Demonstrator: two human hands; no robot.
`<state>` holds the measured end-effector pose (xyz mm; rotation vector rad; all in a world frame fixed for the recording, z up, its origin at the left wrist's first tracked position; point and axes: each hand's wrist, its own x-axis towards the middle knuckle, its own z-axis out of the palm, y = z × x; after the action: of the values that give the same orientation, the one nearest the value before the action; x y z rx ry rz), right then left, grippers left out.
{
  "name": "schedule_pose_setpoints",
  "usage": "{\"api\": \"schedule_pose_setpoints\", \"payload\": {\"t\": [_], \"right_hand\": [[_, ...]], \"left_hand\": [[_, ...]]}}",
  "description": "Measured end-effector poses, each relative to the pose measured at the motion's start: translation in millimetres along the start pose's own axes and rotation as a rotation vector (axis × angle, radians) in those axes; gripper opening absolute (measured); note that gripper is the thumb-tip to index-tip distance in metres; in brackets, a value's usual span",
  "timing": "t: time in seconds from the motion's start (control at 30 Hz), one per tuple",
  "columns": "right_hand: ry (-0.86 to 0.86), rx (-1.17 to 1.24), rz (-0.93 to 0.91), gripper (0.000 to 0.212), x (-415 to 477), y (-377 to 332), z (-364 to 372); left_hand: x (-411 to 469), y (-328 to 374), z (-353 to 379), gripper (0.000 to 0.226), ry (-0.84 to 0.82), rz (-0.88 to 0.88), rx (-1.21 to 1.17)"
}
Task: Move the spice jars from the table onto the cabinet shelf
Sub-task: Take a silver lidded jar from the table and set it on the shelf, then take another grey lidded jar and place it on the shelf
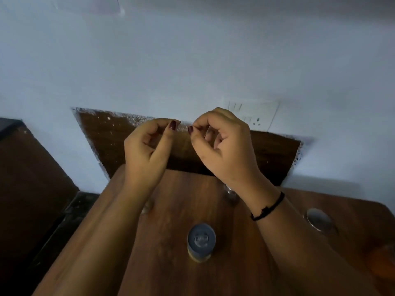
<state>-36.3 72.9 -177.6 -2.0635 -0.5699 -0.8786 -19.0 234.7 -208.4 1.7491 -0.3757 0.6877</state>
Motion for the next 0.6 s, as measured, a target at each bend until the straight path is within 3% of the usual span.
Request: {"api": "schedule_pose_setpoints", "payload": {"t": [0.6], "right_hand": [[-0.18, 0.015, 0.344, 0.002, -140, 54, 38]], "left_hand": [[-130, -82, 32, 0.025, -0.164, -0.292, 0.124]]}}
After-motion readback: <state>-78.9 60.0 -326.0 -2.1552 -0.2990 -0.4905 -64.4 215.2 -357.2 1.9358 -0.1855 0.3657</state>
